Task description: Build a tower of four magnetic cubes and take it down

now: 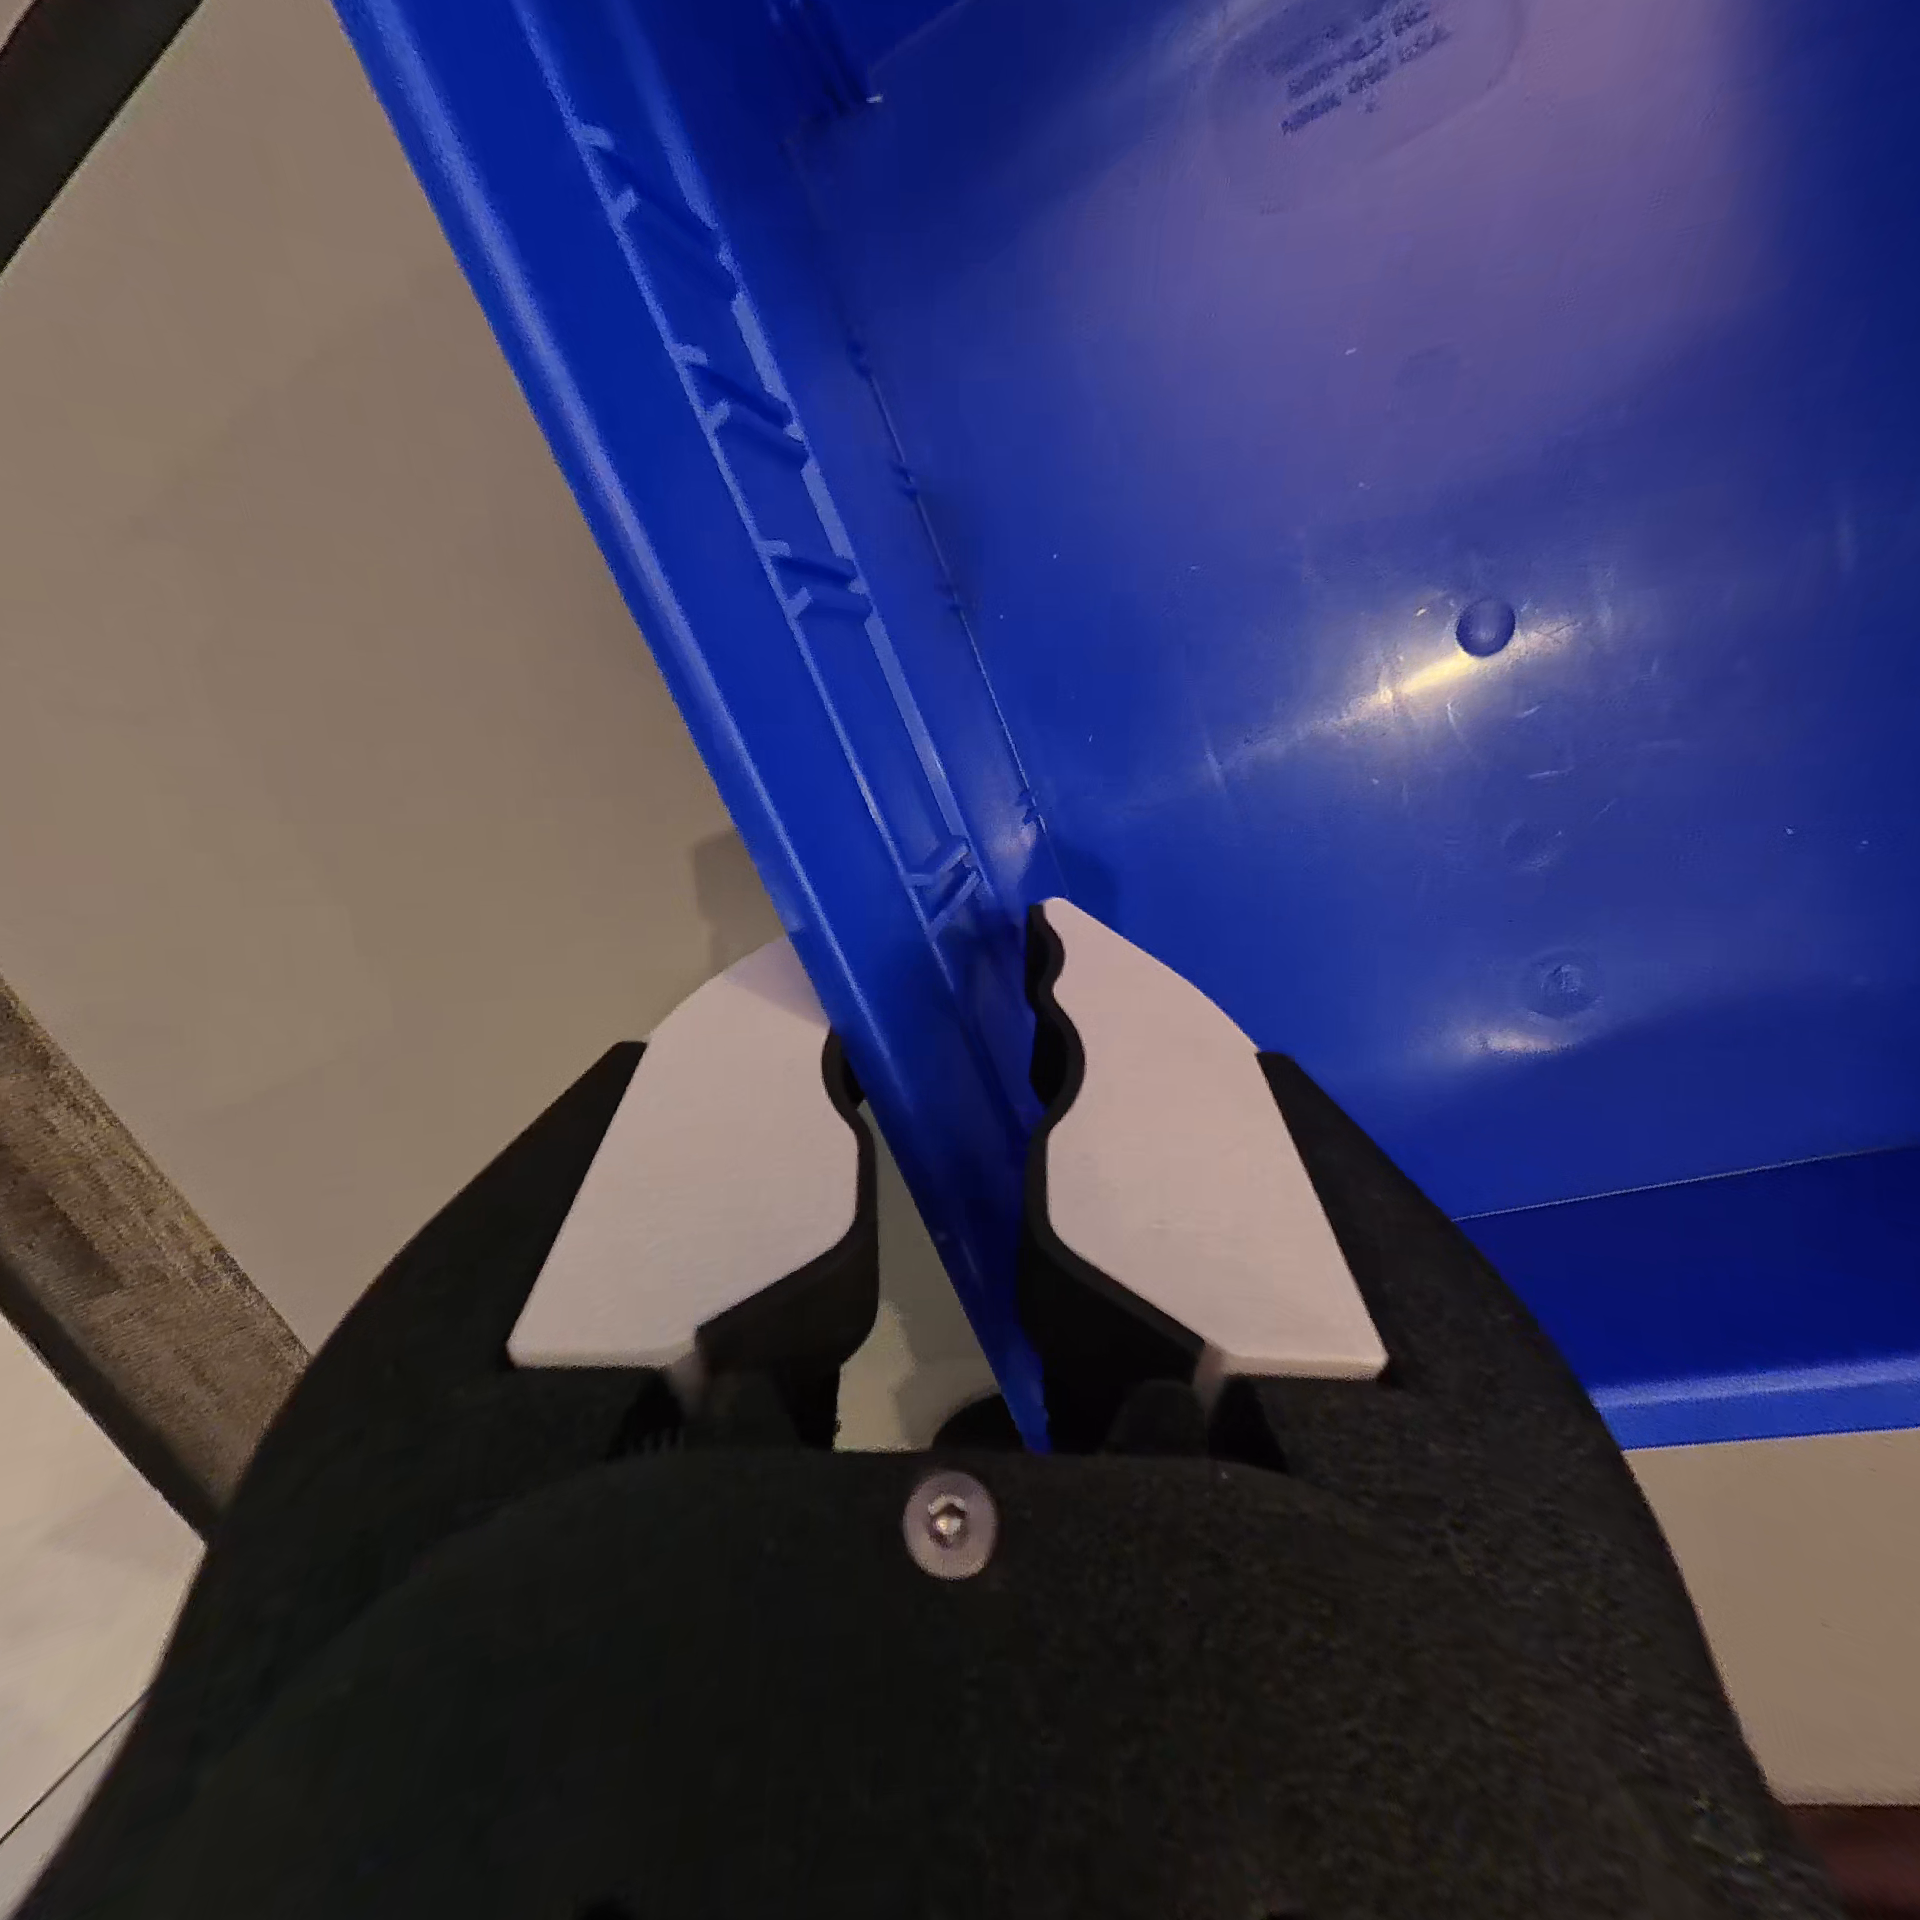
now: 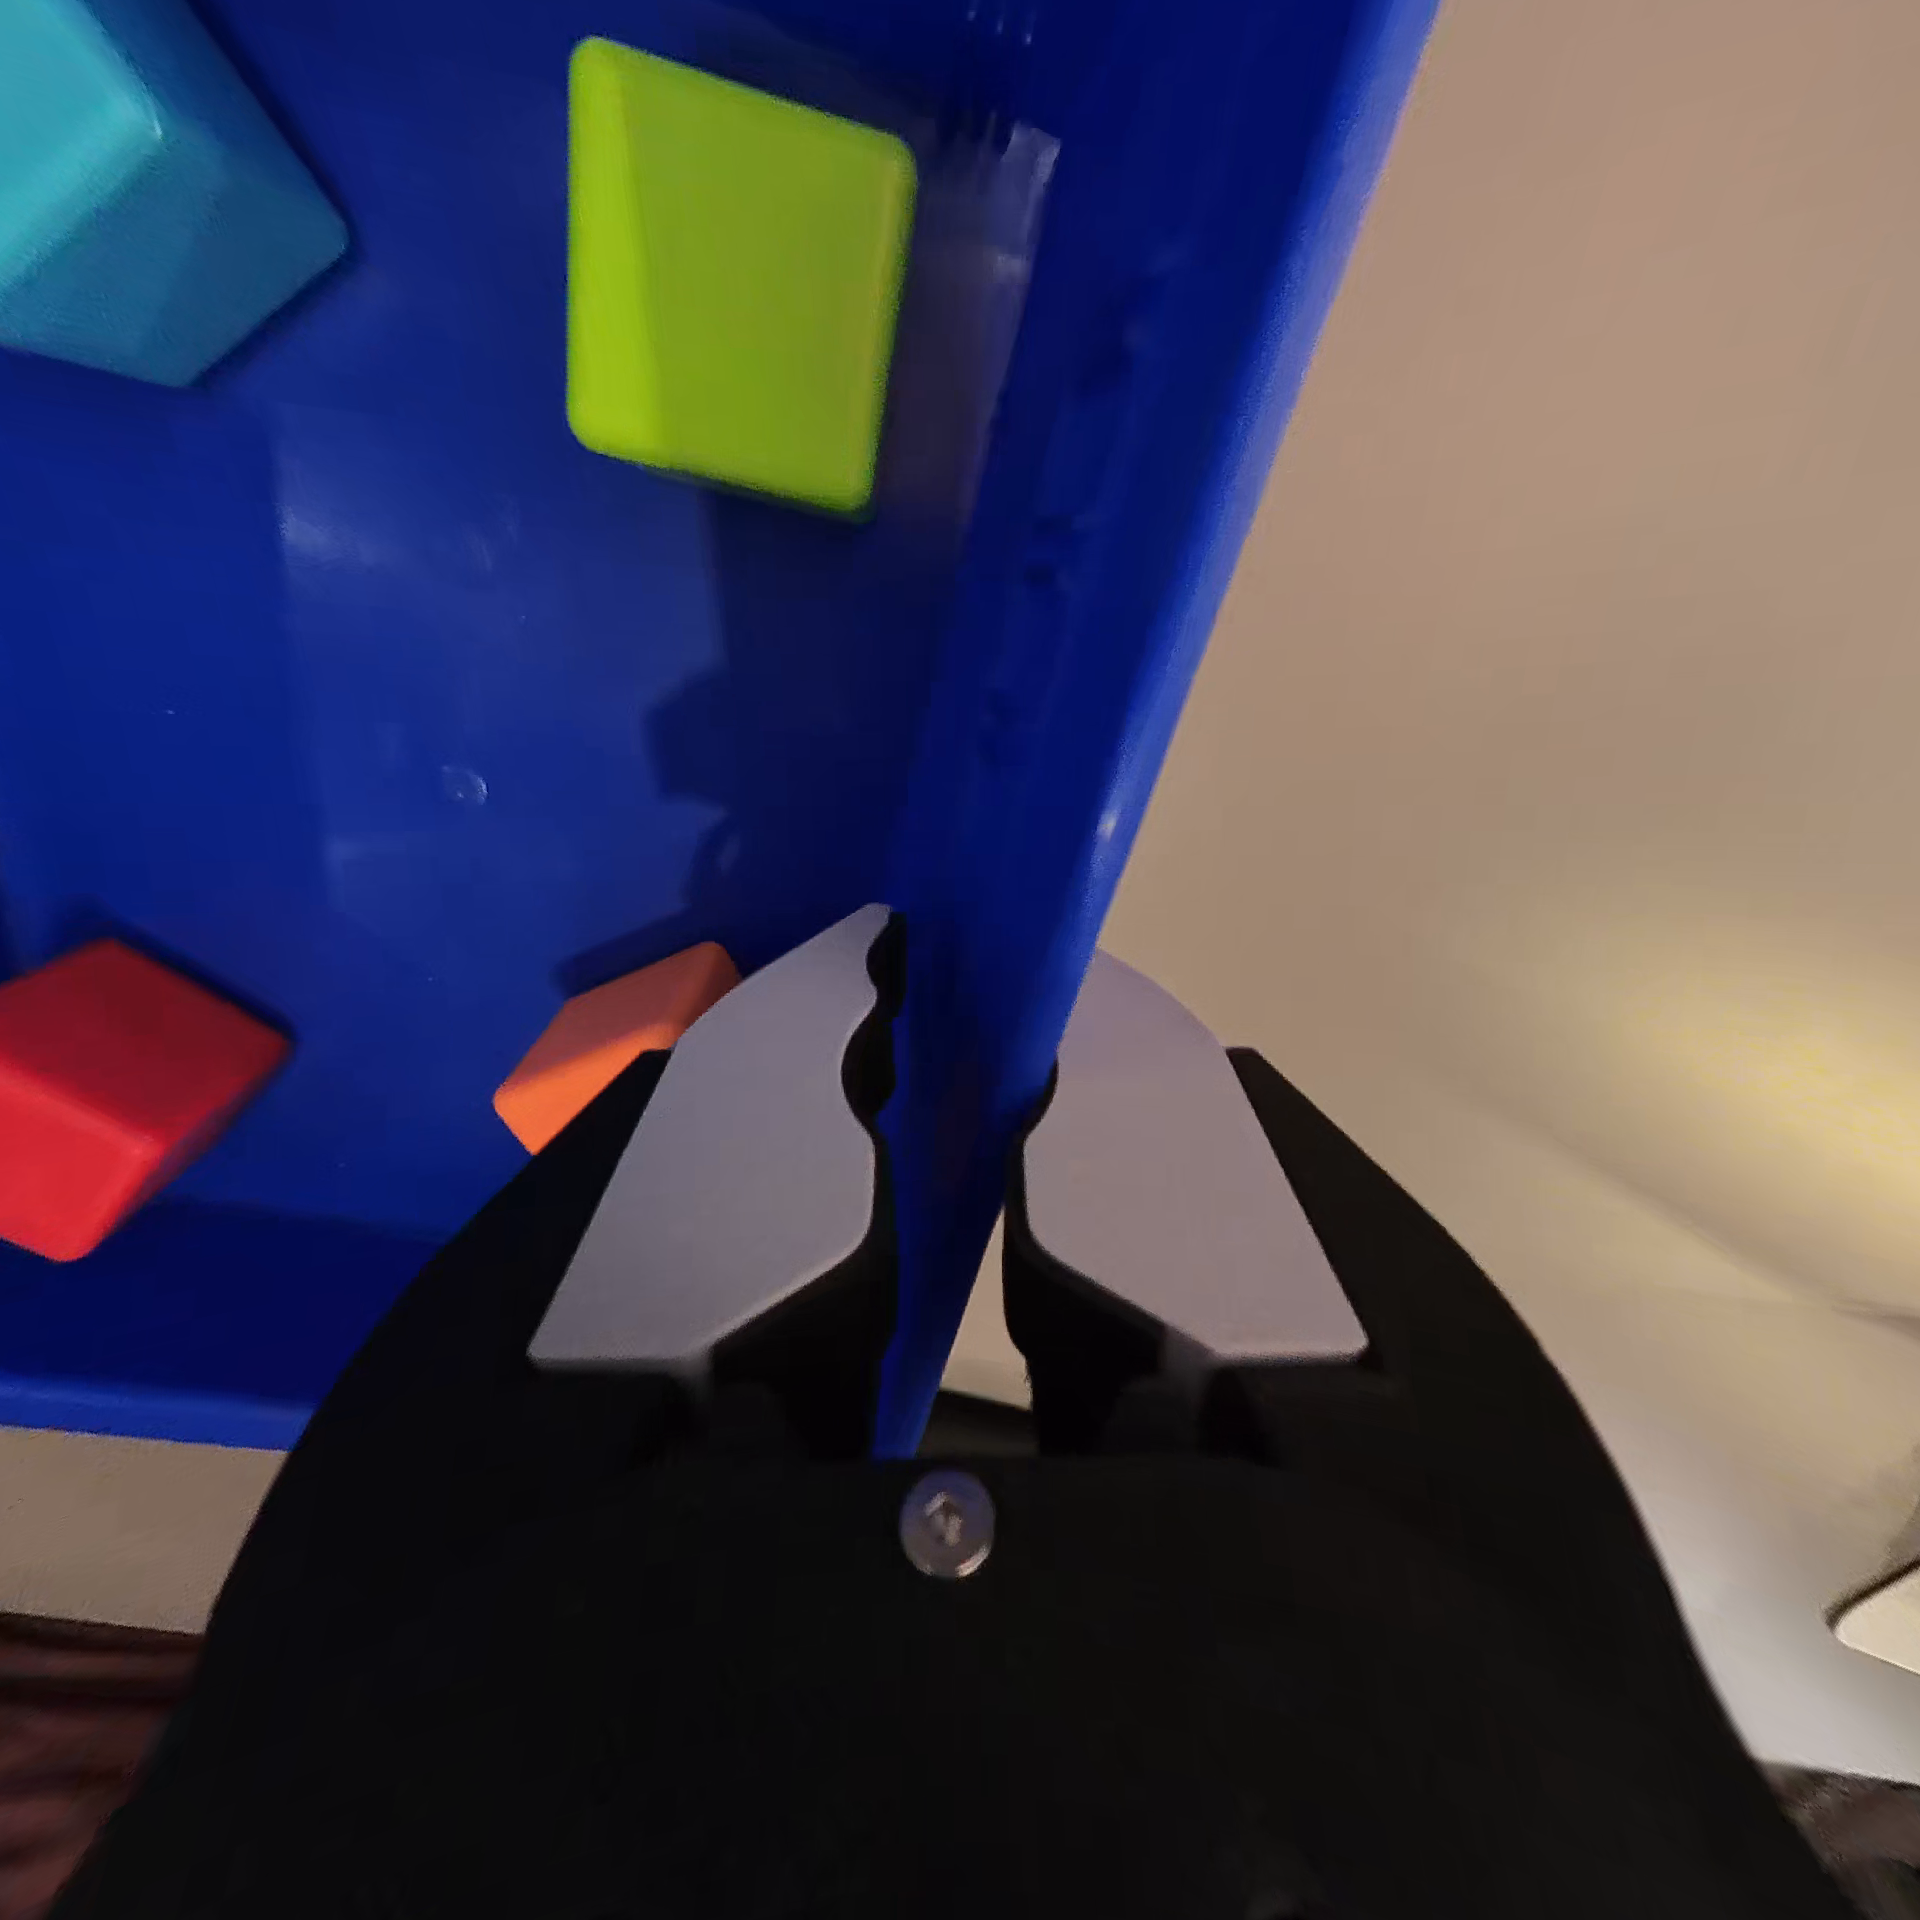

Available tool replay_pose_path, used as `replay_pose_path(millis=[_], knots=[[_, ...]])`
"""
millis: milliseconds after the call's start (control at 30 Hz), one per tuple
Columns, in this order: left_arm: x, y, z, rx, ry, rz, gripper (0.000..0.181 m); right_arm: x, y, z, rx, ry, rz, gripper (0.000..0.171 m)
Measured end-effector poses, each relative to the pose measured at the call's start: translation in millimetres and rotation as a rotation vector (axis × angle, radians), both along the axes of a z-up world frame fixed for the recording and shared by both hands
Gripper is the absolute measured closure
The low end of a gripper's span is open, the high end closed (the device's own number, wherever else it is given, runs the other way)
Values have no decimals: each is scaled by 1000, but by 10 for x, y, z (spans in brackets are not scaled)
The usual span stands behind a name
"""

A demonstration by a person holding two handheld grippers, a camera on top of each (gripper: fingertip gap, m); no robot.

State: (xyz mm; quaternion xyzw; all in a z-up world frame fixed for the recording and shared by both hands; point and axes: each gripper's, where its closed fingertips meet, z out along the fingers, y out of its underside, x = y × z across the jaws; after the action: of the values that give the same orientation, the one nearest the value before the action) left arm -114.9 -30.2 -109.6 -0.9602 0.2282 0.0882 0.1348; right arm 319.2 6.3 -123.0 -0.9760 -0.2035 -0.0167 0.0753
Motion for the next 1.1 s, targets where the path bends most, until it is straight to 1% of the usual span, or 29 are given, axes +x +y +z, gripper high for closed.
replay_pose_path(millis=[133,233,300,367,433,533,600,633,667,767,833,867,967,1100], knots=[[98,-67,-4,-22,-38,4,153,-23,77,4,22,56,-40,157],[300,-88,-1,-28,-140,-31,150,-21,56,2,3,82,-54,161],[436,-36,6,-11,-224,-44,142,49,55,-1,-2,105,-84,161],[515,27,7,13,-268,-56,146,123,48,-5,-11,121,-117,161],[585,47,0,20,-276,-87,144,184,42,-14,-11,113,-132,161],[664,18,3,1,-290,-126,130,203,41,-16,-5,114,-154,162],[657,5,28,-20,-334,-125,132,203,40,-17,-13,130,-170,162],[675,-2,65,-28,-385,-125,129,200,39,-18,-24,150,-177,163],[699,-9,130,-36,-454,-118,124,197,36,-18,-41,178,-185,163],[641,74,477,47,-609,-93,131,200,28,-18,-107,295,-181,164],[581,113,795,143,-703,-111,137,278,29,-18,-124,311,-178,164],[528,131,964,202,-738,-117,137,327,23,-18,-127,306,-177,165],[246,168,1394,387,-767,-102,144,452,-36,-17,-153,315,-185,164],[-183,186,1661,529,-733,-62,146,619,-172,43,-177,312,-189,164]])
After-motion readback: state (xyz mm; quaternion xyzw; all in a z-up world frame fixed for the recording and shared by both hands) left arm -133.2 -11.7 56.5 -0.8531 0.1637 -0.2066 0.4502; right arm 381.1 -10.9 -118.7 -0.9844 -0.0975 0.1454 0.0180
